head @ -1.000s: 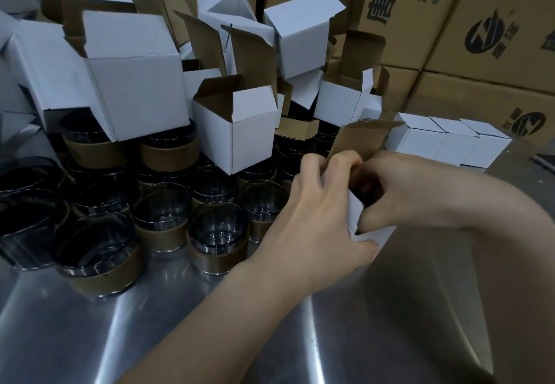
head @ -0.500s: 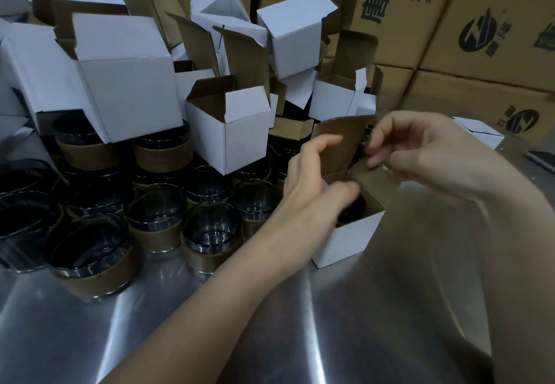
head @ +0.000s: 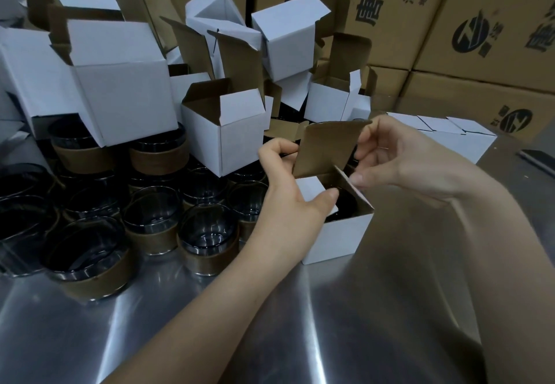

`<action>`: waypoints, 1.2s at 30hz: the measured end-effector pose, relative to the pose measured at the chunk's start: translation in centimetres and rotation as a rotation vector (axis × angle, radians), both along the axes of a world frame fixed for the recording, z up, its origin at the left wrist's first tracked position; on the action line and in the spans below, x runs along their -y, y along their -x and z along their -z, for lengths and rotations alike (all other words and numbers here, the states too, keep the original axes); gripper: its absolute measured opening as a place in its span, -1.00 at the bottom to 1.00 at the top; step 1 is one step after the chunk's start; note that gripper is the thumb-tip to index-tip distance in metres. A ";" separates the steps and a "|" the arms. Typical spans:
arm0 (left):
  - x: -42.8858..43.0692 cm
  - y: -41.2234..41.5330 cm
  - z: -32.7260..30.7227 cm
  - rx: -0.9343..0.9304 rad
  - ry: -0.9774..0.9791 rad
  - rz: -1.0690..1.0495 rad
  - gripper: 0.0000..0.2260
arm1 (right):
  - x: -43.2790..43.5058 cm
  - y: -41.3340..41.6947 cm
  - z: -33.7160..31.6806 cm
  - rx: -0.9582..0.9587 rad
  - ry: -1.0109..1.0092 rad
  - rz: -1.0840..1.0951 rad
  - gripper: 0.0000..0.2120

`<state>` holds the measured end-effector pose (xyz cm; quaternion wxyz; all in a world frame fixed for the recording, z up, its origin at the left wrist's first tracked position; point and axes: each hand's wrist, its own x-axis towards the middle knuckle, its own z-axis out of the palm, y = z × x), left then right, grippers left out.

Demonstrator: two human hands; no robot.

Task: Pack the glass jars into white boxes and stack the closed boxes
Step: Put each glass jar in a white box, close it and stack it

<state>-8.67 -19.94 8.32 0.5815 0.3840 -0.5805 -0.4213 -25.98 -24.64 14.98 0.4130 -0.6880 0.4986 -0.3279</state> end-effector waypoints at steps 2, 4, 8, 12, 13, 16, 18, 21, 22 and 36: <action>0.1 0.0 0.2 0.003 -0.020 0.007 -0.34 | 0.1 -0.3 0.2 -0.090 0.011 0.004 -0.50; 0.1 0.0 0.2 0.026 -0.031 0.021 -0.28 | 0.2 -0.6 0.4 -0.131 -0.004 -0.017 -0.41; 0.2 -0.1 0.0 0.052 -0.052 0.030 -0.39 | -0.1 -0.8 0.3 -0.133 -0.006 -0.071 -0.53; 0.0 -0.1 -0.1 0.058 -0.062 0.016 -0.55 | -0.1 -0.6 0.4 -0.189 0.008 -0.099 -0.64; 0.0 0.0 -0.2 0.064 -0.053 0.007 -0.61 | 0.0 -0.5 0.5 -0.202 0.018 -0.113 -0.61; -0.1 0.1 0.0 0.054 -0.053 -0.007 -0.75 | 0.1 -0.5 0.5 -0.253 0.067 -0.159 -0.60; 0.0 0.1 0.1 0.047 -0.079 -0.003 -0.75 | 0.2 -0.4 0.5 -0.261 0.077 -0.169 -0.65; 0.2 0.0 0.4 0.116 -0.075 -0.021 -0.75 | 0.5 -0.1 0.7 -0.246 0.094 -0.191 -0.72; 0.2 0.0 0.4 0.157 -0.064 -0.031 -0.76 | 0.4 0.0 0.7 -0.235 0.088 -0.206 -0.77; -1.0 -1.9 -2.6 0.445 -0.014 -0.038 -0.69 | -0.1 1.4 0.1 -0.218 -0.007 -0.380 -0.69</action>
